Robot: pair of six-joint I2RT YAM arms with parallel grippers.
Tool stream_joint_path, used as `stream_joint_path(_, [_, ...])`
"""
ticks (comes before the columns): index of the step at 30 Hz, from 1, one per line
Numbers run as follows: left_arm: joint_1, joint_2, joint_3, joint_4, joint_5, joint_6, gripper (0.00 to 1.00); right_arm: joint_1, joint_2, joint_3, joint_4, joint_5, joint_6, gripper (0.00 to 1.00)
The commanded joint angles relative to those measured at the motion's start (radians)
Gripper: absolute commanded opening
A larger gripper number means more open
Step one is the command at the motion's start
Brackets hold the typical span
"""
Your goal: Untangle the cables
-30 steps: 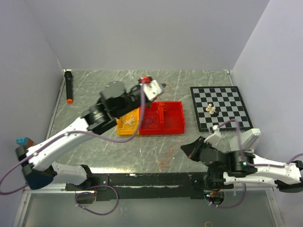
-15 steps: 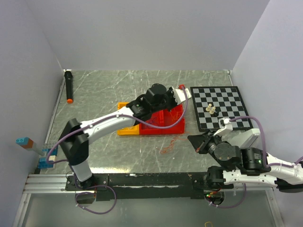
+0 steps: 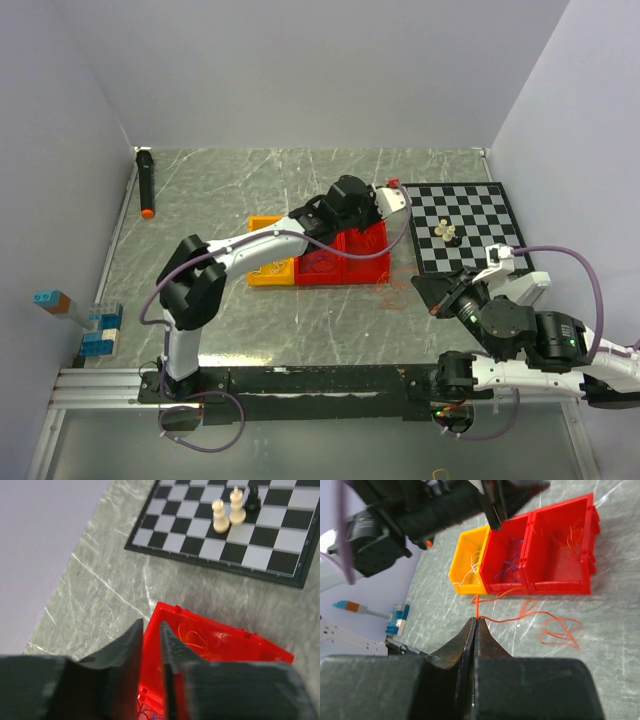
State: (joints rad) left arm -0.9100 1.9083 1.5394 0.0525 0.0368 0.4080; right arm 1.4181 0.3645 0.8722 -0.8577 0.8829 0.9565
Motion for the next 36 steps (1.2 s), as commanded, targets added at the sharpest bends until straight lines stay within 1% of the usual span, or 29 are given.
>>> stream_joint_path(1, [0.011,0.046,0.114,-0.135,0.026,-0.018,0.31,0.008,0.022,0.067,-0.017,0.074,-0.042,0.0])
stream_joint_path(5, [0.045,0.012,0.145,-0.181,0.044,-0.135,0.51,0.007,0.056,0.085,0.003,0.132,-0.071,0.0])
stream_joint_path(6, [0.059,0.003,0.163,-0.198,0.048,-0.17,0.54,0.007,0.068,0.09,0.012,0.145,-0.084,0.0])
stream_joint_path(9, [0.121,-0.021,0.279,-0.295,0.066,-0.27,0.64,0.007,0.1,0.105,0.051,0.172,-0.126,0.0])
stream_joint_path(10, [0.15,-0.032,0.3,-0.33,0.078,-0.302,0.69,0.007,0.115,0.111,0.066,0.182,-0.136,0.0])
stream_joint_path(11, [0.175,-0.044,0.329,-0.357,0.09,-0.326,0.75,0.007,0.132,0.114,0.089,0.188,-0.159,0.0])
stream_joint_path(12, [0.196,-0.058,0.352,-0.387,0.109,-0.34,0.85,0.005,0.148,0.12,0.117,0.194,-0.182,0.0])
stream_joint_path(13, [0.223,-0.074,0.388,-0.413,0.113,-0.356,0.97,0.002,0.168,0.125,0.144,0.198,-0.223,0.0])
stream_joint_path(15, [0.269,-0.095,0.459,-0.501,0.121,-0.383,0.97,-0.022,0.218,0.143,0.201,0.196,-0.275,0.0])
stream_joint_path(17, [0.316,-0.106,0.54,-0.578,0.127,-0.4,0.97,-0.076,0.266,0.166,0.259,0.162,-0.336,0.0])
stream_joint_path(18, [0.347,-0.109,0.574,-0.621,0.139,-0.452,0.97,-0.114,0.292,0.178,0.285,0.119,-0.367,0.0])
stream_joint_path(19, [0.377,-0.112,0.609,-0.656,0.147,-0.465,0.96,-0.177,0.315,0.191,0.311,0.069,-0.39,0.0])
stream_joint_path(20, [0.404,-0.115,0.634,-0.692,0.153,-0.475,0.97,-0.265,0.341,0.203,0.334,-0.002,-0.403,0.0])
stream_joint_path(22, [0.453,-0.123,0.674,-0.753,0.16,-0.466,0.97,-0.364,0.385,0.217,0.383,-0.106,-0.438,0.0])
stream_joint_path(24, [0.494,-0.137,0.677,-0.798,0.137,-0.453,0.97,-0.421,0.437,0.229,0.437,-0.163,-0.501,0.0])
stream_joint_path(28, [0.568,-0.169,0.651,-0.871,0.13,-0.442,0.97,-0.485,0.537,0.283,0.503,-0.188,-0.596,0.0])
stream_joint_path(31, [0.615,-0.192,0.616,-0.898,0.147,-0.442,0.97,-0.536,0.596,0.315,0.526,-0.226,-0.633,0.0])
stream_joint_path(36, [0.655,-0.189,0.634,-0.951,0.143,-0.449,0.97,-0.61,0.668,0.332,0.552,-0.285,-0.66,0.0])
